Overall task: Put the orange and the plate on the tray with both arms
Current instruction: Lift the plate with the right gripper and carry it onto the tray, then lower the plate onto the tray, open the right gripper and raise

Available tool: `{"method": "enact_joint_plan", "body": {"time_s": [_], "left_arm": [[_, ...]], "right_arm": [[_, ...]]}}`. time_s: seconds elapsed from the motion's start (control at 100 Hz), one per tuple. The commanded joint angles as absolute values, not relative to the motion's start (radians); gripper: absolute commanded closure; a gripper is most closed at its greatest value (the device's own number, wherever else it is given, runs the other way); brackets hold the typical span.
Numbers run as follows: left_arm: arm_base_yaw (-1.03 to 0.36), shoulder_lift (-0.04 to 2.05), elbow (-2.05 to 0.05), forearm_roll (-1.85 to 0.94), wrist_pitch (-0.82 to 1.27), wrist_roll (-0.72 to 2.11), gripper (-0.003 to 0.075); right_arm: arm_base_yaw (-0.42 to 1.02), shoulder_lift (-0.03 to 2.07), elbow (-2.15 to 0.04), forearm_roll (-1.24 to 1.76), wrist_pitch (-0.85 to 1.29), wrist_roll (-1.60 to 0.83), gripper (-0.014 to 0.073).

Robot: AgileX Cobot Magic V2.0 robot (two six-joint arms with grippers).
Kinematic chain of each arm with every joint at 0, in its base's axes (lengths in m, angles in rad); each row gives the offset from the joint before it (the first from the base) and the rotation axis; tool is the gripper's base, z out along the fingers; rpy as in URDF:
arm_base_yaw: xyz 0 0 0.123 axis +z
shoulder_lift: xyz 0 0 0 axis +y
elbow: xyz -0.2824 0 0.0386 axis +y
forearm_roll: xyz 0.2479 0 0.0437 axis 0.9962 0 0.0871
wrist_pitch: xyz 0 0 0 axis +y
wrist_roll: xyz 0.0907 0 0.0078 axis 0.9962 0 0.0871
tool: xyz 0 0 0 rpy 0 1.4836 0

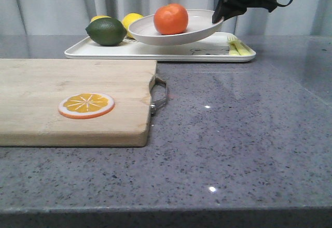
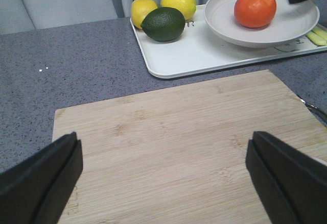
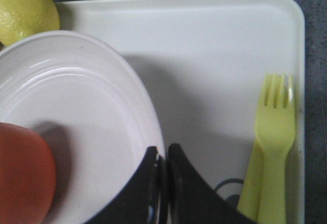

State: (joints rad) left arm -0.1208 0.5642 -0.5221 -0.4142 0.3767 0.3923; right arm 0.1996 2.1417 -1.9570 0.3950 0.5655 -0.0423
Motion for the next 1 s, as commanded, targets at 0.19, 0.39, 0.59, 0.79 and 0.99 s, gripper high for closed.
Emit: {"method": "enact_joint_plan", "body": {"time_s": [0.19,0.39,0.59,0.79,0.99], "left_arm": [[-0.119,0.566,-0.55,-0.433,0.313,0.383,0.0101],[-0.119,0.566,-0.55,-0.433,0.313,0.383,0.0101],[-0.119,0.566,-0.55,-0.433,0.313,0.383,0.0101],[-0.119,0.566,-0.55,-0.433,0.313,0.383,0.0101],[-0.119,0.566,-0.55,-0.433,0.313,0.383,0.0101]], "right_arm": [[0.159,2.16,-2.079,0.445,0.578,-0.047,0.0694],[0.15,2.19,-2.079,0.483,0.596,-0.047,0.0694],[0.15,2.198,-2.08,0.491,0.601,-0.047,0.0694],[0.15,2.198,-2.08,0.491,0.597,-0.047,0.0694],[0.15,2.198,-2.08,0.491,0.603,-0.047,0.0641]]}}
